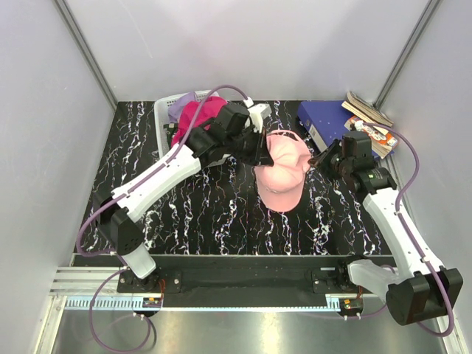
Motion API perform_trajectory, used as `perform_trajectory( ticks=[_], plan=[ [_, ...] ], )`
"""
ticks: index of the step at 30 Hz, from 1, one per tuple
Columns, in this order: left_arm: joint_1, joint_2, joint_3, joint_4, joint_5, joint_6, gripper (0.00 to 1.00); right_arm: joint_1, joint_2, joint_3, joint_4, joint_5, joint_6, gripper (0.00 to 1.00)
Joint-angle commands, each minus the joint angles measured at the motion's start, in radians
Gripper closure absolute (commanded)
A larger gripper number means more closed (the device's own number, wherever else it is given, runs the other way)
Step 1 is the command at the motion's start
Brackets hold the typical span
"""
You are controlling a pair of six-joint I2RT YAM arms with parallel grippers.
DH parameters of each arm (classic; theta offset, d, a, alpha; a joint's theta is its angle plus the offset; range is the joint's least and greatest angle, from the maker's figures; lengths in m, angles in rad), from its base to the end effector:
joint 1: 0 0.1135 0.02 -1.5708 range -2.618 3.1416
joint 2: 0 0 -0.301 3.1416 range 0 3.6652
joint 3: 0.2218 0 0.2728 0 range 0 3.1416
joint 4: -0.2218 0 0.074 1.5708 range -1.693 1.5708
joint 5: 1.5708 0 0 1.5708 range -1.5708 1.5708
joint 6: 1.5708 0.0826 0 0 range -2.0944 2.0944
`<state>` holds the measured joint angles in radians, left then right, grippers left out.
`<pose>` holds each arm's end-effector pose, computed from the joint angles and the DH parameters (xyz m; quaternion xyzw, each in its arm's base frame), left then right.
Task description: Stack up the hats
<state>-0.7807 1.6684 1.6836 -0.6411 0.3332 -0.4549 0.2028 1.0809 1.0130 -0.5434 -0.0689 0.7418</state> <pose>0.2920 -0.3273 0.3880 0.2169 0.8543 -0.3803 0.2803 0.2692 0.0612 0.3312 0.2207 0.8588 0.2371 0.3969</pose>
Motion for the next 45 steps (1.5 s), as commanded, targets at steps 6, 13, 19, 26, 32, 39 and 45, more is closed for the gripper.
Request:
perform_trajectory(
  ticks=[6,13,19,26,32,39,45],
  plan=[
    [0.063,-0.013,0.139,0.006,0.058,-0.048,1.0,-0.003,-0.013,0.084,-0.013,0.014,0.004,1.0],
    [0.101,0.07,0.244,0.006,0.078,-0.074,1.0,-0.003,0.016,0.127,0.003,0.061,-0.033,1.0],
    [0.104,0.136,0.284,0.009,0.093,-0.094,1.0,-0.003,0.047,0.093,0.036,0.063,-0.033,1.0],
    [0.107,0.165,0.294,0.011,0.038,-0.103,0.99,-0.003,0.092,0.064,0.079,0.064,-0.042,1.0],
    [0.107,0.145,0.277,0.012,-0.006,-0.1,0.53,-0.002,0.116,0.061,0.102,0.047,-0.009,1.0],
    [0.138,0.073,0.245,0.015,-0.092,-0.041,0.11,-0.003,0.142,0.058,0.115,0.041,0.028,1.0],
    [0.241,-0.048,0.104,0.006,-0.25,0.062,0.02,-0.003,0.149,0.004,0.144,0.063,0.027,1.0]
  ],
)
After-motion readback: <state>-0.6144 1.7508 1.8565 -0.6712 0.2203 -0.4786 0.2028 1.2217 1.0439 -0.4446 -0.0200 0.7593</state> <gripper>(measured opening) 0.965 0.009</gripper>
